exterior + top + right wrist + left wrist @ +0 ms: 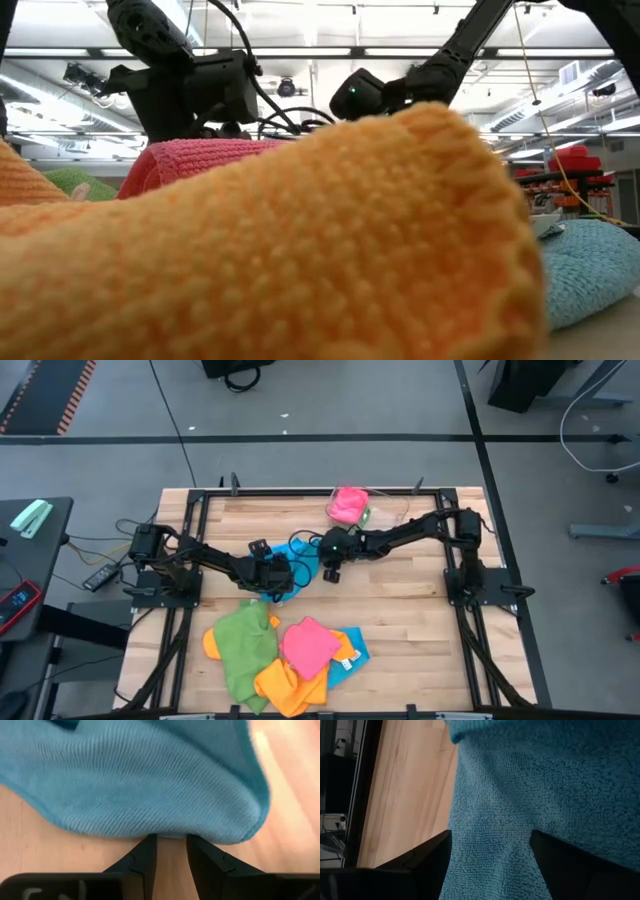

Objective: Fold microfiber towels
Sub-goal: Fold the top blue towel

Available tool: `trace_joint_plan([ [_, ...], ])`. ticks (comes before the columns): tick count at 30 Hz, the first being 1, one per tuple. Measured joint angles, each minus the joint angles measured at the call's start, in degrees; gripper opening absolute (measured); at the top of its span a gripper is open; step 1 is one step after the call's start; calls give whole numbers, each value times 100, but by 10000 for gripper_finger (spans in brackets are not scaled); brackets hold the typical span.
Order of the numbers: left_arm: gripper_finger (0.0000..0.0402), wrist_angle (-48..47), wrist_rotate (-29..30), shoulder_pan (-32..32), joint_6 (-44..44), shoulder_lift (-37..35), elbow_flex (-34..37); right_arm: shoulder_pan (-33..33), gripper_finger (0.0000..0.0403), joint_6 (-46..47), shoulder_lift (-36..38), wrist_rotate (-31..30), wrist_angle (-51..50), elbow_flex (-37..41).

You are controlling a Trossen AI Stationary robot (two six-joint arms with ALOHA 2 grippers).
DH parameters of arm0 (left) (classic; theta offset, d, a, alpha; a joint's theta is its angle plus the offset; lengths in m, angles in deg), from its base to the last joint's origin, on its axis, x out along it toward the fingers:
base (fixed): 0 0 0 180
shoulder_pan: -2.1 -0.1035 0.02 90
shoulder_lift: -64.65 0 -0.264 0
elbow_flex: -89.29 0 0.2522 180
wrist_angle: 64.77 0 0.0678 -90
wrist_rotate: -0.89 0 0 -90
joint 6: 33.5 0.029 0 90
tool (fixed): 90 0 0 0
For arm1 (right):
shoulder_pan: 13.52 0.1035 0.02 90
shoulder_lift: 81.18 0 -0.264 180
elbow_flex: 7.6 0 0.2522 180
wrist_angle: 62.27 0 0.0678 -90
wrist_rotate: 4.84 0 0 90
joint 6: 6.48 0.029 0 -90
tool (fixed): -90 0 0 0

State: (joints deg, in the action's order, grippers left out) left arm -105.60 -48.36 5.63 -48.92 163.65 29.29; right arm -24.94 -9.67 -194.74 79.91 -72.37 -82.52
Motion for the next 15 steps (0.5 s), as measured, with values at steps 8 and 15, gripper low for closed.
trace_joint_plan([
  [8,286,37,5,0,33,4,2,9,161,-13,-21,270,255,-19],
  [15,286,307,-18,25,46,14,9,39,150,-135,-21,307,634,-22],
])
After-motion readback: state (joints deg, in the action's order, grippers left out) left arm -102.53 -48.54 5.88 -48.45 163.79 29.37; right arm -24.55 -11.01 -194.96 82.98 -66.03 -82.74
